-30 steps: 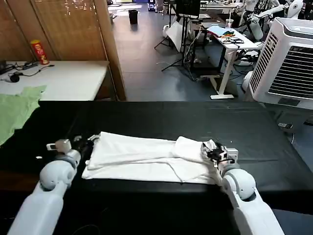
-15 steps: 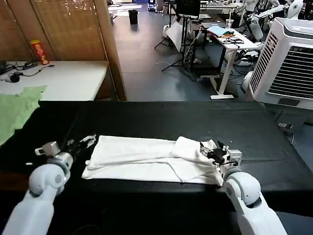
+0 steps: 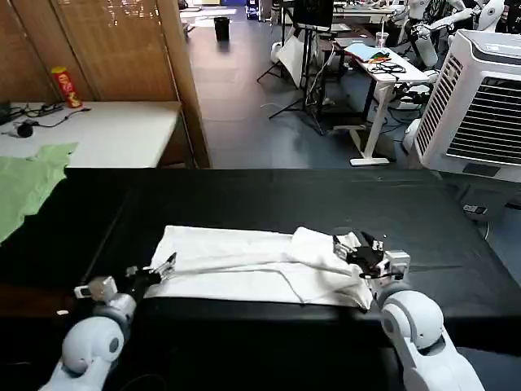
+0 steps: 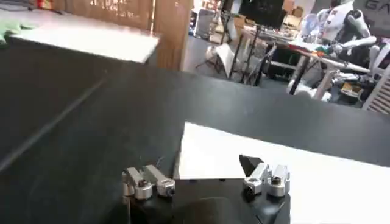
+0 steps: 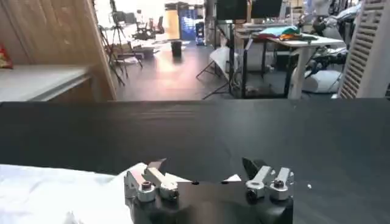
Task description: Fold and organize the clothes.
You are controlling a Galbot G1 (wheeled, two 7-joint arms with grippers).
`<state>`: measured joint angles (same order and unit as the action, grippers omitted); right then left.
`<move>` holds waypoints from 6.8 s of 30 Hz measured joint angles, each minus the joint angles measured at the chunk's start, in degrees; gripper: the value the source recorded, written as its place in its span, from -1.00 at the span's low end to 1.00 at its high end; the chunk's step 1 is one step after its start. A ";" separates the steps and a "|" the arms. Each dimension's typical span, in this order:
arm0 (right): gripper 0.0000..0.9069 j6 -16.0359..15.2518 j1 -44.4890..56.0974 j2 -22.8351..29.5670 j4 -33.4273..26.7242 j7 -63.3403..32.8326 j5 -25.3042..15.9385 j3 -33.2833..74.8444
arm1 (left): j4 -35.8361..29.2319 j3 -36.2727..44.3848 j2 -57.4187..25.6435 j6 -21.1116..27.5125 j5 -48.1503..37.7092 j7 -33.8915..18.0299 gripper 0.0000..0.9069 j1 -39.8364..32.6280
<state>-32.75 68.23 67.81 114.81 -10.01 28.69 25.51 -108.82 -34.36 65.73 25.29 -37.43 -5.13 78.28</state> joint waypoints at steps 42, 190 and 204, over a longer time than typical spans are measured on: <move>0.94 0.09 2.29 1.08 2.31 0.39 -1.31 1.91 | 1.99 -3.25 -13.15 -4.74 23.21 -1.46 -1.00 2.05; 0.94 3.86 3.17 2.58 2.10 8.42 -14.71 -3.89 | 4.67 8.75 4.03 -12.39 -9.53 2.60 0.94 -2.98; 0.94 4.02 3.60 3.37 2.51 8.44 -15.00 -3.78 | 5.75 7.77 4.41 -8.64 -20.59 2.06 -1.00 -3.91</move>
<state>-28.73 71.83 71.17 117.32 -1.57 13.69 21.73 -103.07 -26.59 70.14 16.65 -58.02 -3.07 74.37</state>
